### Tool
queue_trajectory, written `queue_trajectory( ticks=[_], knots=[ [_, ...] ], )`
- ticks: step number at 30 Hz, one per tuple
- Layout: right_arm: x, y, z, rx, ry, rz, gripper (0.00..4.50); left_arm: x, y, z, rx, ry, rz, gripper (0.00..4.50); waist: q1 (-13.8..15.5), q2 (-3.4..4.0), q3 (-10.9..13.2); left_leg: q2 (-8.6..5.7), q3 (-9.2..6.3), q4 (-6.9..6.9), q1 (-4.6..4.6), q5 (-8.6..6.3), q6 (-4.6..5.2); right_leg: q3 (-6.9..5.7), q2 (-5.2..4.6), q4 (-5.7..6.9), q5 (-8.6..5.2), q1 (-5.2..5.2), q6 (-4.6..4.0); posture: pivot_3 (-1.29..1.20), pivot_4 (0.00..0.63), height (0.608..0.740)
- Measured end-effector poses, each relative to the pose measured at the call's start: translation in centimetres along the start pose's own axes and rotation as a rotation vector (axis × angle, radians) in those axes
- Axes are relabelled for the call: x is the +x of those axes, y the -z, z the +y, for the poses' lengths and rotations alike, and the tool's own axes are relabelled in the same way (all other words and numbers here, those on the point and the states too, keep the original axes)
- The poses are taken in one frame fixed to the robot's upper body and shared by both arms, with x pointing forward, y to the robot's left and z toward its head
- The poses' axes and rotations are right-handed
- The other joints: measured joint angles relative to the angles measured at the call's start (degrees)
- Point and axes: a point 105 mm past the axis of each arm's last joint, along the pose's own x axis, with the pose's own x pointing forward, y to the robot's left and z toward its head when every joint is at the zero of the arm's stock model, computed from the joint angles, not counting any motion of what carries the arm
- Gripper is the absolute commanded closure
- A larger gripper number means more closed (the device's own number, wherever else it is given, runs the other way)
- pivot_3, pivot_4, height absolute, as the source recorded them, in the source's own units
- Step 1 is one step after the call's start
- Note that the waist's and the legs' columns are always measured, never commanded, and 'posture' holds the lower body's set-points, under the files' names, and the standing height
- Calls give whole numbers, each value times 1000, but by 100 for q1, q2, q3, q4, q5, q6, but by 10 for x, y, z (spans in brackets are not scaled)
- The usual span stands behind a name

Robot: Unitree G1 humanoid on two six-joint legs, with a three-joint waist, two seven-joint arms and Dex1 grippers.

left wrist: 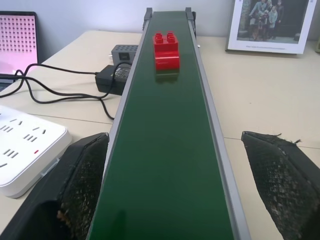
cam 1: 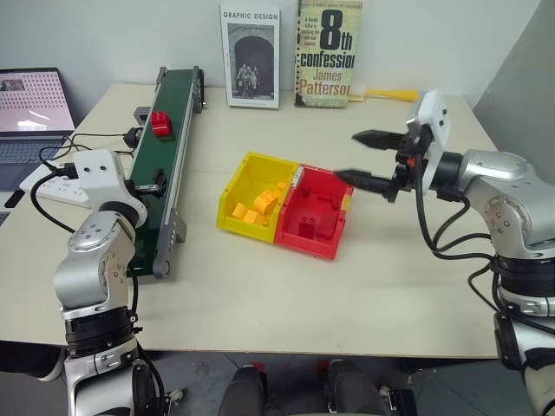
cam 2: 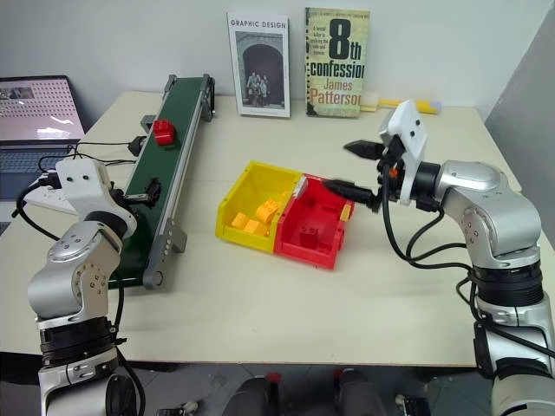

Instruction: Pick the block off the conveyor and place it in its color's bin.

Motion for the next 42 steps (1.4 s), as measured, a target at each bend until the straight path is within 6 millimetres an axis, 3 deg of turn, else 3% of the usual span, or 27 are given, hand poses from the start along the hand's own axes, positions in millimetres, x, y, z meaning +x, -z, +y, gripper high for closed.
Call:
queue_trajectory(
  ticks=[12, 29, 31, 42],
  knots=[
    [3, -6, 19, 26, -106, 0, 0, 0, 8, 3, -2, -19, 36, 62, 5, 0, 0, 3, -5, 1, -1, 0, 0, -3, -4, 1, 0, -1, 0, 0, 150, 740],
    [0, -8, 28, 19, -82, 25, 0, 9, 12, 3, -31, -19, 66, 62, 8, 0, 0, 2, -7, 1, -3, 1, -1, -5, -5, -1, 0, -1, 0, 0, 150, 740],
    [0, -9, 29, 17, -82, 25, 0, 9, 13, 2, -36, -17, 71, 237, 8, 0, 0, 2, -6, 1, -4, 1, -1, -5, -5, -1, 0, -1, 0, 0, 150, 740],
    [-1, -9, 27, 18, -73, 32, 0, 5, 27, 7, -92, -53, 135, 2281, 8, 0, 0, 3, -7, 1, -3, 1, -1, -6, -5, -1, 0, -1, 0, 0, 150, 740]
  ],
)
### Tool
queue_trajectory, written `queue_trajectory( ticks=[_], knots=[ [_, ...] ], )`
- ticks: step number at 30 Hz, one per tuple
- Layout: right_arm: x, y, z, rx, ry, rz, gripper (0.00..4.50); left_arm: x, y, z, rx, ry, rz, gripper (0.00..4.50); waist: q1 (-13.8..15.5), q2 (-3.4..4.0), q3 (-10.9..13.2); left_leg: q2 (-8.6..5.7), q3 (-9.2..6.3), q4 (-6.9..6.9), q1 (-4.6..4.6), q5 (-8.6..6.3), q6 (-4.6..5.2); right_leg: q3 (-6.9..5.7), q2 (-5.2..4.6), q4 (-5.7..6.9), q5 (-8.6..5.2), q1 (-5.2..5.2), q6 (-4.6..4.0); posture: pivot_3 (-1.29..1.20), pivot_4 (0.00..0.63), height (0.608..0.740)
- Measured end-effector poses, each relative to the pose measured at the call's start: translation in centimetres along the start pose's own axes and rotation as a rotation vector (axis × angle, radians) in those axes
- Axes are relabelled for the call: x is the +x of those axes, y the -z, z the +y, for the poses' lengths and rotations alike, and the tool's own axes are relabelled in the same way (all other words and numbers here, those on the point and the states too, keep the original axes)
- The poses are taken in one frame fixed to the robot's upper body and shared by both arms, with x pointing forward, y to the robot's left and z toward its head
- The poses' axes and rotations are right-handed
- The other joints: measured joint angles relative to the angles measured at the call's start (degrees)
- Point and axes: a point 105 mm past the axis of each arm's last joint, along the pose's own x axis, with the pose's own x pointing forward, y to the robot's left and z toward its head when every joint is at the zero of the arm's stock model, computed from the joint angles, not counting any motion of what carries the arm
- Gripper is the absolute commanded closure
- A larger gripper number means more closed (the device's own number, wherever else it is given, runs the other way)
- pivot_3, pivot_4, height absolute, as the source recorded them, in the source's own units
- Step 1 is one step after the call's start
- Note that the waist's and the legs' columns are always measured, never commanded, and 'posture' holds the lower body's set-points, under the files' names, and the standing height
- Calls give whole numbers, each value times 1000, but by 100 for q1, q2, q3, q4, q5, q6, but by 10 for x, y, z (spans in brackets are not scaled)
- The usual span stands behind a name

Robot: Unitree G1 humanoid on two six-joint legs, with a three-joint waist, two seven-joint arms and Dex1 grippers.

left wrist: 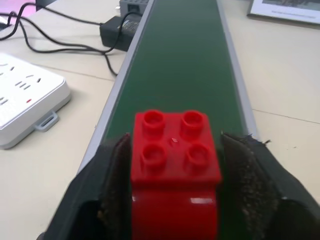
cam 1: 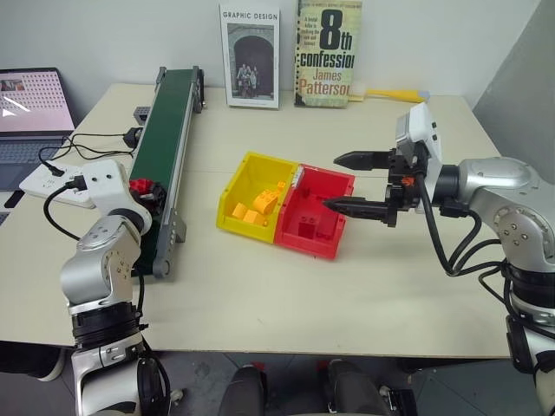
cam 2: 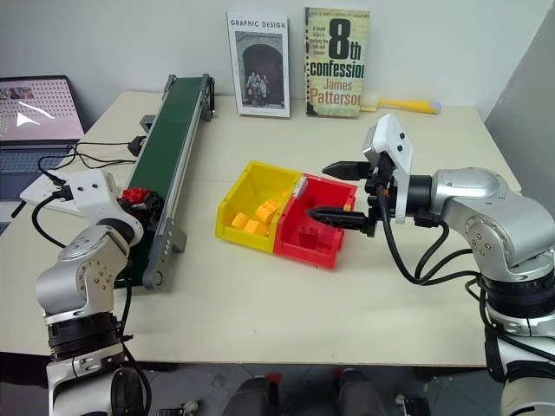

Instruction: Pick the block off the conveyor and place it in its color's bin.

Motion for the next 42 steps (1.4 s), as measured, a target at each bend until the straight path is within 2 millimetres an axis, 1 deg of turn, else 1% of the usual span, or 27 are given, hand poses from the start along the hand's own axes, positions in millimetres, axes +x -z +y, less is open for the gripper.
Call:
queue_trajectory(
  ticks=[3, 8, 12, 15, 17, 18, 19, 20, 21, 22, 24, 25, 28, 30, 31, 32, 34, 35, 36, 37, 38, 39, 40, 42],
  knots=[
    [0, 0, -2, 3, 3, -2, 0, -1, 0, 2, -6, -5, 5, 2936, 0, 0, 0, -1, 0, 0, 0, 0, 0, 0, 0, 0, 0, 0, 0, 0, 150, 740],
    [0, 0, -3, 6, 8, -9, 0, -1, -2, -1, -5, 8, 8, 2967, 0, 0, 0, -1, -1, 0, -1, 0, 0, -1, 0, 0, 0, 0, 0, 0, 150, 740],
    [-1, -1, -3, -4, 14, -4, 0, 1, -9, -8, 2, 41, -4, 2967, 1, 0, 0, -2, -1, 0, -1, 0, 0, -2, 0, -1, 0, 0, 0, 0, 150, 740],
    [-6, -1, -6, -35, 58, 27, 0, 5, -34, -40, 47, 183, -52, 2967, 51, -4, 3, -6, -10, 3, -9, 1, -1, -16, 0, -4, 0, 0, 0, 0, 150, 740],
    [-12, 0, -6, -61, 90, 52, 0, 3, -54, -73, 90, 329, -98, 2967, 94, -4, 3, -9, -9, 3, -10, 1, -2, -15, -1, -9, 0, 2, 0, 0, 150, 740],
    [-15, 1, -6, -69, 106, 68, 0, 2, -61, -88, 109, 396, -113, 2967, 104, -4, 2, -9, -5, 2, -9, 1, -2, -11, -1, -12, 0, 2, 0, 0, 150, 740],
    [-21, 4, -6, -70, 125, 93, 0, -1, -66, -109, 142, 491, -122, 2967, 119, -4, 2, -9, -2, 2, -10, 1, -2, -8, -1, -16, 0, 2, 0, 0, 150, 740],
    [-28, 10, -6, -66, 154, 129, 0, -7, -67, -135, 192, 620, -124, 2967, 128, -4, 2, -11, 2, 1, -11, 11, -21, -7, -1, -19, 0, 2, 0, 0, 150, 740],
    [-32, 12, -4, -64, 169, 148, 0, -11, -65, -150, 223, 697, -120, 2967, 137, -4, 3, -12, 2, 1, -12, 12, -22, -8, 0, -20, 0, 2, 0, 0, 150, 740],
    [-38, 16, -2, -59, 189, 171, 0, -19, -62, -173, 263, 817, -115, 2967, 145, -4, 3, -12, 6, -1, -13, 13, -23, -6, 3, -24, 0, 2, 0, 0, 150, 740],
    [-45, 18, 5, -58, 210, 196, 0, -36, -53, -212, 320, 1025, -104, 2967, 146, -4, 3, -12, 11, -1, -14, 12, -22, -3, 6, -25, 0, 2, 0, 0, 150, 740],
    [-48, 20, 9, -51, 220, 205, 0, -45, -48, -227, 345, 1116, -99, 2967, 145, -4, 3, -11, 14, -1, -13, 11, -20, -3, 8, -25, 0, 2, 0, 0, 150, 740],
    [-55, 26, 18, -29, 247, 233, 0, -62, -31, -260, 393, 1311, -78, 2967, 103, -3, 3, -8, 32, -1, -7, 0, 0, 6, 17, -17, 0, 2, 0, 0, 150, 740],
    [-59, 31, 21, -19, 284, 249, 0, -67, -18, -272, 436, 1388, -72, 2262, 71, -3, 2, -8, 40, 0, 0, 1, 2, 12, 21, -8, -1, 2, -1, 0, 150, 740],
    [-59, 33, 22, -11, 296, 256, 0, -67, -11, -274, 455, 1409, -61, 2138, 52, -3, 2, -7, 44, 0, 1, 1, 3, 15, 24, -6, 0, 2, 0, 0, 150, 740],
    [-60, 33, 23, -6, 309, 255, 0, -66, -5, -277, 467, 1425, -52, 1917, 26, -3, 2, -8, 46, 0, 2, 1, 4, 18, 24, -6, 0, 2, 0, 0, 150, 740],
    [-63, 31, 24, -10, 336, 250, 0, -61, 2, -279, 476, 1436, -47, 1620, 5, -3, 3, -8, 46, 0, 1, 1, 5, 18, 26, -6, -1, 2, 0, 0, 150, 740],
    [-64, 30, 24, -9, 350, 247, 0, -58, 3, -280, 481, 1438, -46, 1432, 3, -3, 3, -8, 45, 0, -2, 1, 5, 17, 27, -8, -1, 2, 0, 0, 150, 740],
    [-66, 30, 23, -4, 363, 246, 0, -56, 2, -281, 488, 1435, -50, 1145, 5, -3, 3, -8, 44, 0, -4, 0, 5, 15, 26, -11, -1, 2, 0, 0, 150, 740],
    [-67, 30, 24, -2, 372, 247, 0, -53, 1, -281, 498, 1431, -56, 1059, 6, -4, 3, -8, 45, 0, -5, 0, 5, 15, 26, -13, -1, 2, 0, 0, 150, 740],
    [-67, 30, 24, 1, 377, 246, 0, -52, -1, -282, 503, 1435, -63, 790, 7, -3, 3, -9, 46, 0, -6, 0, 6, 17, 24, -15, -1, 2, 0, 0, 150, 740],
    [-68, 30, 24, -1, 382, 244, 0, -53, -2, -283, 506, 1440, -67, 632, 8, -4, 3, -9, 46, 0, -7, 0, 6, 16, 24, -17, -1, 2, 0, 0, 150, 740],
    [-68, 29, 24, -3, 392, 242, 0, -53, -3, -283, 507, 1447, -74, 349, 8, -4, 3, -9, 46, 0, -7, 0, 6, 17, 23, -17, -1, 2, 0, 0, 150, 740],
    [-69, 28, 23, -2, 398, 239, 0, -53, -4, -282, 507, 1457, -75, 49, 8, -4, 3, -9, 46, 0, -6, 0, 6, 17, 23, -15, 0, 2, 0, 0, 150, 740]
  ],
)
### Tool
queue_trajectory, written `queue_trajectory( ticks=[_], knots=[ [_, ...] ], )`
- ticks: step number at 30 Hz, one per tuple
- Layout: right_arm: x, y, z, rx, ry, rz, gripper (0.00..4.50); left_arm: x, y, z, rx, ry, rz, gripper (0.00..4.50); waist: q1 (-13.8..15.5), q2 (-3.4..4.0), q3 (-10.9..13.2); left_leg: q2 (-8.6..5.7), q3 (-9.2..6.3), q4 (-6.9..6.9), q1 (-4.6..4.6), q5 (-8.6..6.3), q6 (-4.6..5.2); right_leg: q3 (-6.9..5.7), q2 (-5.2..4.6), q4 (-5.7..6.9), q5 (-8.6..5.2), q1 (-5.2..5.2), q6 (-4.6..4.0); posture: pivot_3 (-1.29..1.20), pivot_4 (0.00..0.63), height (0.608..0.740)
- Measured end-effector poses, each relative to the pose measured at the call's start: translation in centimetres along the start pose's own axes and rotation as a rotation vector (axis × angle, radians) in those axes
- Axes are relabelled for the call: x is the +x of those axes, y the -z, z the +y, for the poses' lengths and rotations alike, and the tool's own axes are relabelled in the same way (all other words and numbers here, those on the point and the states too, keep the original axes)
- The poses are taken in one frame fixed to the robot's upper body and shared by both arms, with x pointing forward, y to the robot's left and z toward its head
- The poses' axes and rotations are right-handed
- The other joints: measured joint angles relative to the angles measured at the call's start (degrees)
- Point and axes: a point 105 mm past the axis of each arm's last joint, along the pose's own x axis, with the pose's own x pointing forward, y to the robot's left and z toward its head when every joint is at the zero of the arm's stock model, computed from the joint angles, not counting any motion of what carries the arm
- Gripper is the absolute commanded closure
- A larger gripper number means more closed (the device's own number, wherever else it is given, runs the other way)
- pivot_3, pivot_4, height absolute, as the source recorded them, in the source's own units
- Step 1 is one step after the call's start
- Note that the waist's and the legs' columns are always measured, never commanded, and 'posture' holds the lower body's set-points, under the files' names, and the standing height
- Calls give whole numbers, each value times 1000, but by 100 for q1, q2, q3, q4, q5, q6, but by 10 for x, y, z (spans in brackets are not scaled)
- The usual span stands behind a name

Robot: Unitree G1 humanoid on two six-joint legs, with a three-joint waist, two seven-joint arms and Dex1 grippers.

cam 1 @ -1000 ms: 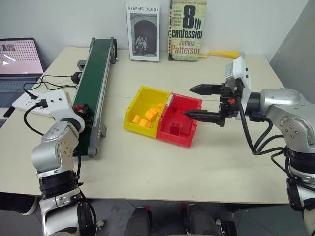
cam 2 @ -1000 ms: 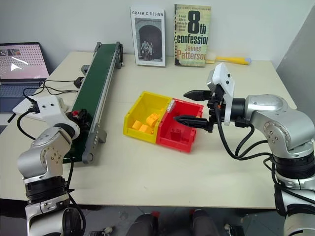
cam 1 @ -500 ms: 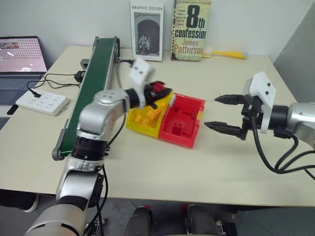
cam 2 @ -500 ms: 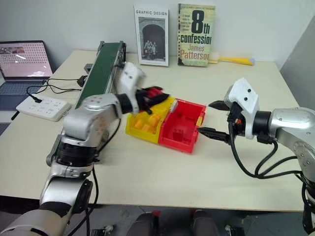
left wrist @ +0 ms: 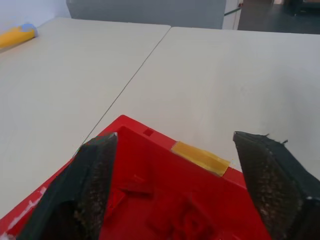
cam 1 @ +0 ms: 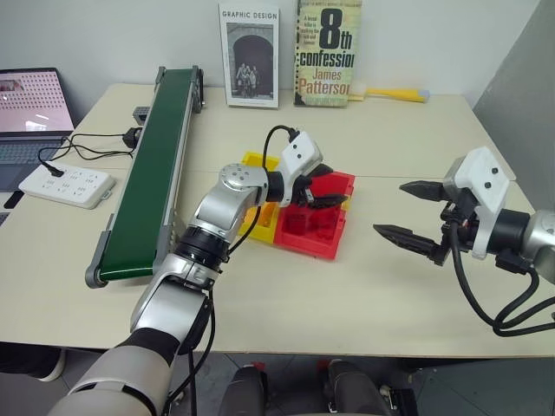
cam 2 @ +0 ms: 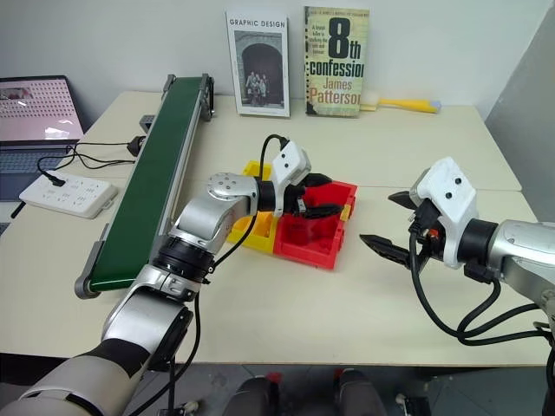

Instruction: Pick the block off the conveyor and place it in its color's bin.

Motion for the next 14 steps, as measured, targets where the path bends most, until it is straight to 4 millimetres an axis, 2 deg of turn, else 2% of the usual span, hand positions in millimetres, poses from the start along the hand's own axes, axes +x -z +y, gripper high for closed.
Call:
queue_trajectory(
  ticks=[2, 4, 8, 11, 14],
  knots=[
    [0, 0, 1, 2, -6, 0, 0, -8, 2, 3, 6, 0, 16, 49, -11, 0, 0, 1, -1, 0, 3, 0, 0, 0, 2, 6, 0, 0, 0, 0, 150, 740],
    [0, 1, -1, 3, -13, 7, 0, -25, 1, 13, 18, -30, 39, 49, -36, 0, 0, 5, -1, 0, 6, 0, 0, 2, 6, 8, 0, -1, 0, 0, 150, 740],
    [4, 4, -8, -1, -53, 30, 0, -87, 4, 29, 36, -132, 107, 49, -78, 5, 2, 10, -5, -7, 11, 0, 1, 6, 9, 9, -1, -4, 0, 0, 150, 740],
    [12, 8, -12, -9, -109, 38, 0, -129, 11, 25, -8, -182, 157, 49, -68, 5, 5, 12, -20, -5, 8, 0, 0, 2, 3, 8, -1, -5, 0, 0, 150, 740],
    [19, 9, -15, -26, -153, 31, 0, -152, 10, 13, -5, -188, 195, 49, -22, 5, 8, 11, -24, 0, 7, 0, 0, 1, -1, 4, -1, -2, 1, 0, 150, 740]
  ],
)
